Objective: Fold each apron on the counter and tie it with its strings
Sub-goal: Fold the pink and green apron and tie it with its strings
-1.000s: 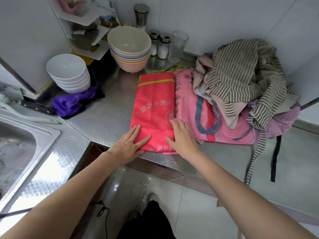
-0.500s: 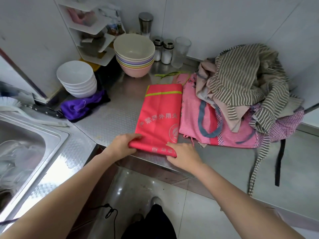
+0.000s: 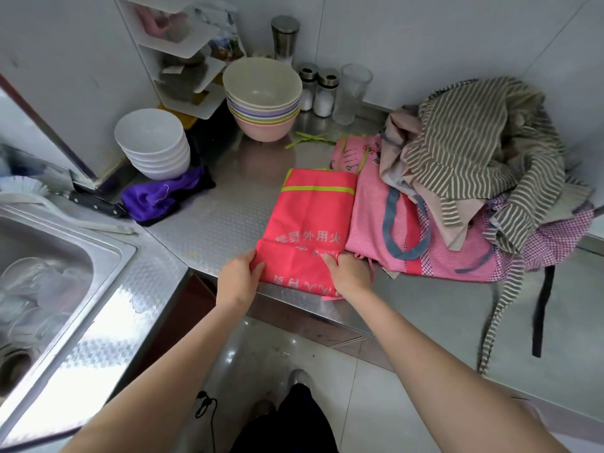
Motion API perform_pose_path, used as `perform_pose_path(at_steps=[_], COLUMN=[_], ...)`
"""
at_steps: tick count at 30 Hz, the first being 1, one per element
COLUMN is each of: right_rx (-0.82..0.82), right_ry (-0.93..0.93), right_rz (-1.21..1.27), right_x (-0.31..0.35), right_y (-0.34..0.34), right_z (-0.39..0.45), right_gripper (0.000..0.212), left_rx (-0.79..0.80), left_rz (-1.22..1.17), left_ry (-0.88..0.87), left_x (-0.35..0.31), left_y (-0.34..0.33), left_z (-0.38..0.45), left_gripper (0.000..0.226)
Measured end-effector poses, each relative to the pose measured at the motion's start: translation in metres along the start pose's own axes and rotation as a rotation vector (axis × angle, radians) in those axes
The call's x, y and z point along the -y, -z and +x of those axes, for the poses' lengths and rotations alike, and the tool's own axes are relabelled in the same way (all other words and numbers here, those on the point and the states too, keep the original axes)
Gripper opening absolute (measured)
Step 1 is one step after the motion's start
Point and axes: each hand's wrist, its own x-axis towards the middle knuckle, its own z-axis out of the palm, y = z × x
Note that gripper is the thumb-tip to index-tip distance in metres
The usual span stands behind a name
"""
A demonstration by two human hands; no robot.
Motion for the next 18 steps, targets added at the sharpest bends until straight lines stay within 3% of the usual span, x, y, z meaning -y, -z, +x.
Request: perform_pose_path(at_steps=[4,9,15,18], right_rx=[-0.055,-0.15,-0.236,-0.265], right_ry=[-0.024,-0.063,-0.119,-0.144], right_rz=[0.019,-0.001,0.037,0.048], right_x=[0.005,0.01,0.007,0.009], right_y=[-0.007,-0.009,-0.012,-0.013], right_z=[0.001,-0.003,-0.008,-0.011], right_gripper=[0.05,0.056,0.054,0.052], left_rx=[-0.025,-0.006,0.064,-0.015], left_rz=[0.048,0.009,0.068,0.073], left_ry=[-0.028,-0.059,-0.009,0.034], left_x=[-0.005,-0.003,-0.007,-0.018], left_y=[-0.001,0.003,0.006,0.007], left_z=[-0.002,0.005,0.013,0.016], left_gripper=[0.036,0.026,0.027,0.027])
